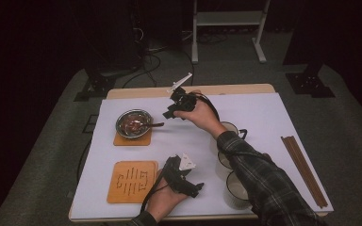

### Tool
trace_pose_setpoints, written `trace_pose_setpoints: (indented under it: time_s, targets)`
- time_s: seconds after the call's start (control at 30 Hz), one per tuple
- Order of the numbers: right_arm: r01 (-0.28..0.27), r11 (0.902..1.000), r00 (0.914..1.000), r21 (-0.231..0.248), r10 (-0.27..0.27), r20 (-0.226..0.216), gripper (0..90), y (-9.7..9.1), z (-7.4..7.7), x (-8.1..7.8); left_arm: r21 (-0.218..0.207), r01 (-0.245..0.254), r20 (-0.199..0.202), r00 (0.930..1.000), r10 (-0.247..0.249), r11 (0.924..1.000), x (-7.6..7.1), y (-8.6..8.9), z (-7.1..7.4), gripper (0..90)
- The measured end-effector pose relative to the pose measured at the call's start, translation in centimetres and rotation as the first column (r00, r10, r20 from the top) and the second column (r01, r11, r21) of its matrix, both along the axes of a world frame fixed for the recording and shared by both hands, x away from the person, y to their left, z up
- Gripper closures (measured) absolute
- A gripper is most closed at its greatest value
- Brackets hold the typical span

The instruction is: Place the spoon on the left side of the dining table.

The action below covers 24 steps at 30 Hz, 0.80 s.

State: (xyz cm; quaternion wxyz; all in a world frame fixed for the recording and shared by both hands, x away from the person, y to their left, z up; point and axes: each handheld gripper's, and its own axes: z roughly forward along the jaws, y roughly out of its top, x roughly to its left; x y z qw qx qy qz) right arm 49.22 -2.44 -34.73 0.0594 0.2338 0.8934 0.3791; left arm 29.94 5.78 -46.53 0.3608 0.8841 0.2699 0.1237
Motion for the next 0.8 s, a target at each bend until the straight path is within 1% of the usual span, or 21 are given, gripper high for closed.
trace_pose_setpoints:
  time_s: [0.1, 0.17, 0.23, 0.3, 0.43, 0.53, 0.8]
  targets:
    - [0.009, 1.0000, 0.9999, 0.003, -0.009, 0.008, 57.9, -0.9, 0.3, -0.1, 0.004, 0.002, 0.000, 1.0000, -0.002, 1.0000, 0.0, 0.0, 0.0, 0.0]
    - [0.019, 0.9998, 0.9998, 0.001, -0.019, 0.004, 57.4, -1.6, 0.6, -0.2, 0.005, 0.002, -0.001, 1.0000, -0.002, 1.0000, 0.0, 0.0, 0.0, 0.0]
    - [0.020, 0.9998, 0.9997, -0.001, -0.020, 0.013, 56.0, -2.4, 0.7, -0.3, 0.005, 0.002, -0.001, 1.0000, -0.002, 1.0000, 0.0, 0.0, 0.0, 0.0]
    - [0.034, 0.9994, 0.9994, 0.001, -0.034, 0.007, 55.2, -3.1, 0.8, -0.4, 0.004, 0.002, -0.001, 1.0000, -0.002, 1.0000, 0.0, 0.0, 0.0, 0.0]
    - [0.053, 0.9986, 0.9985, 0.005, -0.053, 0.012, 54.7, -4.5, 1.0, -0.5, 0.002, 0.000, -0.001, 1.0000, 0.000, 1.0000, 0.0, 0.0, 0.0, 0.0]
    - [0.071, 0.9974, 0.9973, 0.015, -0.071, 0.021, 52.6, -5.5, 1.0, -0.6, 0.002, 0.002, -0.001, 1.0000, -0.002, 1.0000, 0.0, 0.0, 0.0, 0.0]
    - [0.119, 0.9928, 0.9925, 0.014, -0.119, 0.027, 50.0, -8.5, 0.9, -0.4, 0.000, 0.001, -0.001, 1.0000, -0.001, 1.0000, 0.0, 0.0, 0.0, 0.0]
